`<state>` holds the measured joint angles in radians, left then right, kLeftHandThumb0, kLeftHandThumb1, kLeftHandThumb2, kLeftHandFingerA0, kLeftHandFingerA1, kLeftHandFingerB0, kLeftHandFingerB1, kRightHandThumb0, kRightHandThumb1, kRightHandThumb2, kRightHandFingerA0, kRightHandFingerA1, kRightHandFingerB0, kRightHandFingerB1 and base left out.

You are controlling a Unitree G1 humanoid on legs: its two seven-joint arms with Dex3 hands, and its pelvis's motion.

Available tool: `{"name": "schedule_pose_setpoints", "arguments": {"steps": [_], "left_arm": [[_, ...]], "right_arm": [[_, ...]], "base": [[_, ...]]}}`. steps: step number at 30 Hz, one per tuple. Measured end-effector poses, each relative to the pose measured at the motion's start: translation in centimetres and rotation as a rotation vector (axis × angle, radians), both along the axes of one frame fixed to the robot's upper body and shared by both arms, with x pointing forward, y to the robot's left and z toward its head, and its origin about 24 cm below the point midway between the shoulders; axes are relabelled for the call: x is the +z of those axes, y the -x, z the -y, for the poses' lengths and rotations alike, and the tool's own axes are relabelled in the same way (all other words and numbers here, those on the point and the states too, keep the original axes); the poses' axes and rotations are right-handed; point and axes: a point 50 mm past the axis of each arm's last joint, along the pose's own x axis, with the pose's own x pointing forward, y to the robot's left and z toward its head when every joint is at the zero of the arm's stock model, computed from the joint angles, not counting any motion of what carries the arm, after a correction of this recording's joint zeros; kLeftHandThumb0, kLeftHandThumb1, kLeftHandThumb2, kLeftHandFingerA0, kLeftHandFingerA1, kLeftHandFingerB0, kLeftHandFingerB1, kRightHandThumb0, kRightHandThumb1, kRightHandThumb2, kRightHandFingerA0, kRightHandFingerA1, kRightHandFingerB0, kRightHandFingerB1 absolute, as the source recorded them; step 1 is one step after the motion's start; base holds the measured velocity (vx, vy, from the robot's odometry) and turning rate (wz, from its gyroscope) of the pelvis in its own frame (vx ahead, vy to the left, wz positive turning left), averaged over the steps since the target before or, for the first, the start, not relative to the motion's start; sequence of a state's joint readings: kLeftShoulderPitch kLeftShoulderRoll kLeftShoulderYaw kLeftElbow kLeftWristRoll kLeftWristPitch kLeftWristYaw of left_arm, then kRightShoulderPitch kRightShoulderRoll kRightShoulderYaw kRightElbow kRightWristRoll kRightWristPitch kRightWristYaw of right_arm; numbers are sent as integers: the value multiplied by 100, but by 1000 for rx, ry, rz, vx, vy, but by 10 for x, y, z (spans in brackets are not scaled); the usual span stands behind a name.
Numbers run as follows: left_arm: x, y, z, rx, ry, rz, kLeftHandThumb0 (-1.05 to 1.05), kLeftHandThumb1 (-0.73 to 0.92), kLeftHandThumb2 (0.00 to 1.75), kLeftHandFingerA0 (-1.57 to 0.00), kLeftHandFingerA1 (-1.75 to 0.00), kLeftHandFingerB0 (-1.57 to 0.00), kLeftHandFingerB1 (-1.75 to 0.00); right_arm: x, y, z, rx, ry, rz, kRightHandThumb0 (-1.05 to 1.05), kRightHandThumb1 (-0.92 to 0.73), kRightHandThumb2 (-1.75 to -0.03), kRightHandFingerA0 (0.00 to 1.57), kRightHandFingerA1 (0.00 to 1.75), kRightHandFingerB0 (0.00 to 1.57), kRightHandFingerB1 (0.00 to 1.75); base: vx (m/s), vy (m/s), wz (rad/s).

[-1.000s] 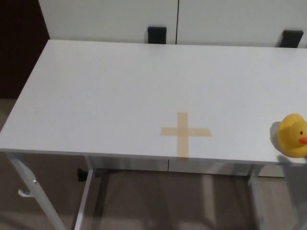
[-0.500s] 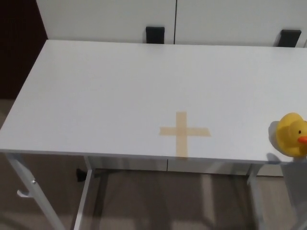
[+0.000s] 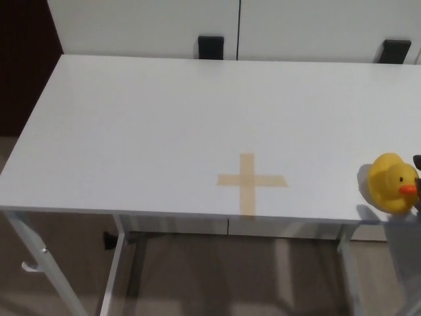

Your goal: The robot uses its right hand to push the yellow duck toy to the center of the white desk.

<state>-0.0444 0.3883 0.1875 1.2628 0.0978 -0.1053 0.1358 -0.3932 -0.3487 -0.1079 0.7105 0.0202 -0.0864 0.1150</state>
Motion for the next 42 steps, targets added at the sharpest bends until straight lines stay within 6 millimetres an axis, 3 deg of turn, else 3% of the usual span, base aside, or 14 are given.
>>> {"name": "schedule_pose_setpoints", "arguments": {"steps": [8,11,14,15,16,17,24,26,30,31,34,35,37,42], "left_arm": [[-1,0,1,-16,-1,-12,35,-20,175,-111,-118,-112,-113],[-1,0,2,-24,-2,-16,26,-28,175,-115,-117,-114,-109],[-2,0,3,-34,-3,-22,31,-29,175,-114,-117,-116,-109],[-2,0,3,-36,-3,-23,35,-29,175,-116,-117,-118,-110],[-2,-1,4,-40,-2,-25,35,-29,175,-116,-117,-118,-110],[-2,-1,4,-40,-2,-25,30,-28,175,-120,-116,-124,-110],[-4,0,6,-47,1,-29,27,-24,175,-114,-117,-118,-110],[-4,0,6,-51,1,-28,29,-27,175,-117,-116,-118,-109],[-4,0,7,-59,1,-26,31,-27,175,-115,-116,-117,-109],[-4,0,7,-59,1,-26,39,-27,175,-113,-115,-126,-112],[-4,0,7,-60,3,-29,39,-27,175,-113,-115,-126,-112],[-5,0,8,-61,3,-30,27,-35,175,-117,-113,-115,-109],[-5,0,8,-63,4,-31,37,-30,175,-116,-112,-118,-106],[-5,0,9,-70,4,-35,33,-34,175,-116,-111,-117,-106]], "right_arm": [[2,-10,-10,0,8,-1,-78,-92,-71,23,36,23,32],[-2,-11,-18,4,2,-5,-79,-92,-73,12,39,21,33],[-6,-12,-29,12,-18,-5,-77,-92,-73,10,40,19,32],[-10,-12,-35,20,-31,-10,-35,-55,-114,1,52,0,49],[-11,-13,-45,31,-46,-4,-35,-55,-114,1,52,0,49],[-11,-13,-45,31,-46,-4,-75,-78,-114,3,41,4,35],[-15,-15,-74,44,-98,11,-75,-79,-118,0,27,1,26],[-16,-14,-78,41,-105,10,-94,-89,-121,0,12,10,9],[-19,-12,-89,35,-124,13,-96,-89,-122,0,11,12,6],[-19,-12,-89,35,-124,13,-85,-92,-85,0,0,3,21],[-20,-12,-94,25,-135,14,-85,-92,-85,0,0,3,21],[-20,-12,-96,21,-140,13,-92,-88,-122,0,11,8,9],[-20,-12,-98,18,-144,12,-91,-87,-121,0,12,7,10],[-19,-15,-108,29,-148,8,-95,-87,-121,0,11,11,7]], "base": [[0,0,0],[0,0,0],[0,0,0],[0,0,0],[0,0,0],[0,0,0],[0,0,0],[0,0,0],[0,0,0],[0,0,0],[0,0,0],[0,0,0],[0,0,0],[0,0,0]]}}
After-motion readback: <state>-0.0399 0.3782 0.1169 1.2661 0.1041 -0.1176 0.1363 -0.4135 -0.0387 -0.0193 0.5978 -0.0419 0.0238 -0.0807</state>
